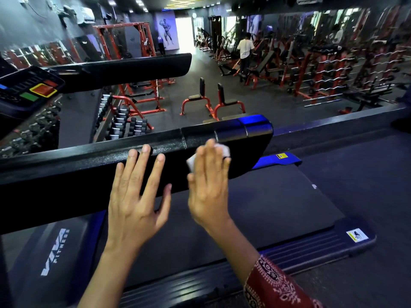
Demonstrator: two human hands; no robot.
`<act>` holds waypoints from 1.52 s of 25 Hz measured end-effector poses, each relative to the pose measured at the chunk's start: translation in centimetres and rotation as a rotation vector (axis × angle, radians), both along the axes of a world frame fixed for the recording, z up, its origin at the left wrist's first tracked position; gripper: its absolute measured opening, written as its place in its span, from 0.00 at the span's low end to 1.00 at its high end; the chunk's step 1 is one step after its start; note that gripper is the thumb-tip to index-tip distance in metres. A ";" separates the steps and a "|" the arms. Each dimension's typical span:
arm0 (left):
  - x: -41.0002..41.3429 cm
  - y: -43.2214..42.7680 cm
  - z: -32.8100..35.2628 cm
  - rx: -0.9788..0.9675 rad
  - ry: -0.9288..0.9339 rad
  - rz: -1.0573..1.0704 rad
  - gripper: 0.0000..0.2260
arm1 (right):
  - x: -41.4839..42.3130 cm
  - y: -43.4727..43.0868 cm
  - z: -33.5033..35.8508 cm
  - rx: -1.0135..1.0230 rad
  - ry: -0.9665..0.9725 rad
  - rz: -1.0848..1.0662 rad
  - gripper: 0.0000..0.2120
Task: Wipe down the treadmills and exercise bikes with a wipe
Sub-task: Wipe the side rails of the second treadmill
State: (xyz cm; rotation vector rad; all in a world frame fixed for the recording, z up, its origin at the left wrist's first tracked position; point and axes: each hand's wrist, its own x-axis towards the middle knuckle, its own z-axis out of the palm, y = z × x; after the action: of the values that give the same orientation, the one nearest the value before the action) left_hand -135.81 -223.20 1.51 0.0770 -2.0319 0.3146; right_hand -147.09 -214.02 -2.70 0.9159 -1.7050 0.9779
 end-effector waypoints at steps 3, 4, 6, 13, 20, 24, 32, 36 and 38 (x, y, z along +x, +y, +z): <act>1.1 -1.0 -0.1 0.003 -0.003 0.011 0.22 | -1.2 1.2 -3.8 0.145 0.177 -0.078 0.25; 1.6 -1.4 -0.1 0.010 0.005 0.020 0.22 | -1.5 1.6 -3.6 0.081 0.093 -0.098 0.25; 2.2 -2.0 0.0 0.019 0.010 0.024 0.22 | -0.8 1.0 -1.2 -0.129 -0.165 -0.093 0.25; 5.2 -5.0 -0.1 0.012 0.005 0.025 0.23 | 2.8 -3.1 -3.8 0.148 0.166 -0.067 0.25; 7.7 -7.9 -0.5 0.020 0.018 0.028 0.23 | 7.1 -7.7 0.4 -0.130 -0.138 -0.007 0.25; 9.1 -9.7 -0.6 0.009 0.020 0.019 0.24 | 6.9 -7.2 -4.6 0.186 0.196 -0.066 0.25; 11.2 -12.6 -1.0 -0.001 0.046 -0.009 0.23 | 11.0 -12.0 0.2 0.004 0.024 0.008 0.25; 12.9 -14.5 -1.0 -0.005 0.050 -0.004 0.23 | 9.9 -10.2 -4.5 0.157 0.167 -0.111 0.24; 13.5 -15.2 -1.0 -0.010 0.047 -0.005 0.24 | 10.0 -10.5 -2.5 -0.064 -0.077 -0.124 0.25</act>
State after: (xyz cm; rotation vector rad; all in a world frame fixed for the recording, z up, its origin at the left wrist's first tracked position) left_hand -122.26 -238.42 0.56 0.0726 -1.9837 0.3174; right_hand -137.10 -224.47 -5.22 0.7306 -1.7624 0.9903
